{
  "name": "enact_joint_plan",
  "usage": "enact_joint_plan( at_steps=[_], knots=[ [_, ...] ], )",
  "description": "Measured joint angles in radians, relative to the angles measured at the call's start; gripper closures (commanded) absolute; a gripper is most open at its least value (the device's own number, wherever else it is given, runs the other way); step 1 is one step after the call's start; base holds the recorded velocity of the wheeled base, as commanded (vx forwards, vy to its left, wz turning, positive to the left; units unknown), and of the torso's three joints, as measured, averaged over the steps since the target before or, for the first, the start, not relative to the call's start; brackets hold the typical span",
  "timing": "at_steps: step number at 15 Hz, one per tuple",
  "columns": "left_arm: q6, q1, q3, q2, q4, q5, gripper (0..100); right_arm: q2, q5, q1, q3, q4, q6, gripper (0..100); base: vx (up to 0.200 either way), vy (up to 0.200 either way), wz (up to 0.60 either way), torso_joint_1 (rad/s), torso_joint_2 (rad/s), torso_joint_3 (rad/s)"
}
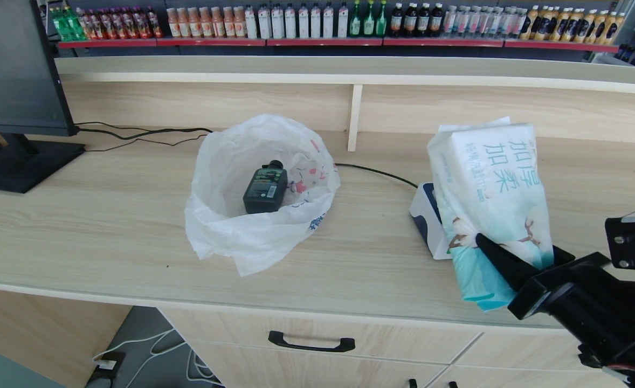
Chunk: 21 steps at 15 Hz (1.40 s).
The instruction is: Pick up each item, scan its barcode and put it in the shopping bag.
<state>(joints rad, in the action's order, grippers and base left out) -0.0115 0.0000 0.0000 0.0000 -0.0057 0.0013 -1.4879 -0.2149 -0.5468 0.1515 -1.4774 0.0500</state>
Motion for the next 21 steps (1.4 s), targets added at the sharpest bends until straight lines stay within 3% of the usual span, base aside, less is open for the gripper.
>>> enact_joint_plan(
  at_steps=[12, 21],
  knots=[
    [0.0, 0.0, 0.0, 0.0, 0.0, 0.0, 0, 0.064, 0.027, 0.001, 0.11, -0.003, 0.001, 100, 0.0, 0.0, 0.0, 0.0, 0.0, 0.0],
    [0.0, 0.0, 0.0, 0.0, 0.0, 0.0, 0, 0.079, 0.023, 0.0, 0.114, -0.004, 0.004, 100, 0.0, 0.0, 0.6, 0.003, 0.0, 0.003]
  ],
)
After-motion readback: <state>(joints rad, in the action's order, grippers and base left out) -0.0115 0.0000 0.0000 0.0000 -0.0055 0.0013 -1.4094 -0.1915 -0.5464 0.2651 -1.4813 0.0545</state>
